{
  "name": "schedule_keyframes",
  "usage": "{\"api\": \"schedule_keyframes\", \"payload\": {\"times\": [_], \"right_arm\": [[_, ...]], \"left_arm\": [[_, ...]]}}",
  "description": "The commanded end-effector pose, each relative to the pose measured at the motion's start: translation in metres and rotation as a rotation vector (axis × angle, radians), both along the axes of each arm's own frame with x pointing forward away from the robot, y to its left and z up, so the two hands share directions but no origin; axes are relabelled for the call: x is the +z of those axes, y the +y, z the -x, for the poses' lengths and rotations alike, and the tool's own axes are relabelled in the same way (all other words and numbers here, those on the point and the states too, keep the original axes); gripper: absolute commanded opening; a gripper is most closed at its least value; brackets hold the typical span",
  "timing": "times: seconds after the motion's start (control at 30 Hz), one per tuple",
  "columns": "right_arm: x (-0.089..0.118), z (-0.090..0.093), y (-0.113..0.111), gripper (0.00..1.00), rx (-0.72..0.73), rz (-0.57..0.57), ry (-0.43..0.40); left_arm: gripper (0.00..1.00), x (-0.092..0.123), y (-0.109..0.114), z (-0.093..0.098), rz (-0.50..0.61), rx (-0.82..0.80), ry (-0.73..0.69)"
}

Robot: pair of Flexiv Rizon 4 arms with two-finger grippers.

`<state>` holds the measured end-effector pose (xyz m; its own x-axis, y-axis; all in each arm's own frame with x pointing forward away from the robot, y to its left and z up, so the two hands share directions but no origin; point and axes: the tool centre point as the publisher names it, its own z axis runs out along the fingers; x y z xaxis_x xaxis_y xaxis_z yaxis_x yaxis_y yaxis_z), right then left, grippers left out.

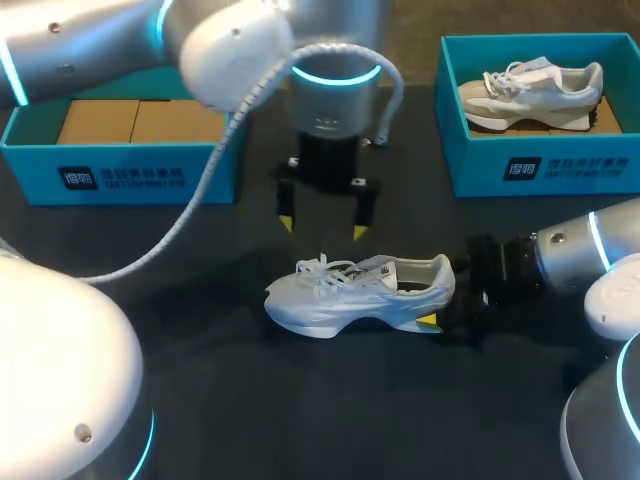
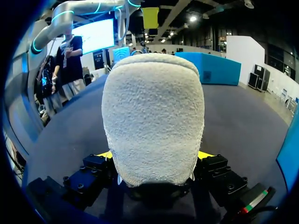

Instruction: Take the shoe out of the shoebox, open the shoe tongue, remove and reinsert the insole, then place the shoe into the shoebox

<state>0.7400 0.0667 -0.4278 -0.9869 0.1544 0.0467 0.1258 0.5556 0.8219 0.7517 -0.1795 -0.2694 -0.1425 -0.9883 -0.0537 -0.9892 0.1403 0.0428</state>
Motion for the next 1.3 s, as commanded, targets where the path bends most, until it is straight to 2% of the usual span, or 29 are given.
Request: {"api": "schedule_keyframes", "payload": {"times": [0.03, 0.27, 0.67, 1.3], "right_arm": [[-0.002, -0.001, 0.001, 0.0, -0.003, 0.003, -0.001], [-0.002, -0.001, 0.001, 0.0, -0.003, 0.003, -0.001], [-0.002, -0.001, 0.001, 0.0, -0.003, 0.003, -0.001], [-0.002, -0.001, 0.001, 0.0, -0.003, 0.003, -0.001]], "left_arm": [[1.0, -0.017, -0.024, -0.006, -0.083, 0.002, 0.015], [1.0, -0.031, -0.043, -0.004, -0.1, 0.022, 0.043], [1.0, -0.044, -0.079, 0.004, -0.132, 0.004, 0.046], [1.0, -0.078, -0.083, 0.007, -0.18, -0.11, 0.051]]}}
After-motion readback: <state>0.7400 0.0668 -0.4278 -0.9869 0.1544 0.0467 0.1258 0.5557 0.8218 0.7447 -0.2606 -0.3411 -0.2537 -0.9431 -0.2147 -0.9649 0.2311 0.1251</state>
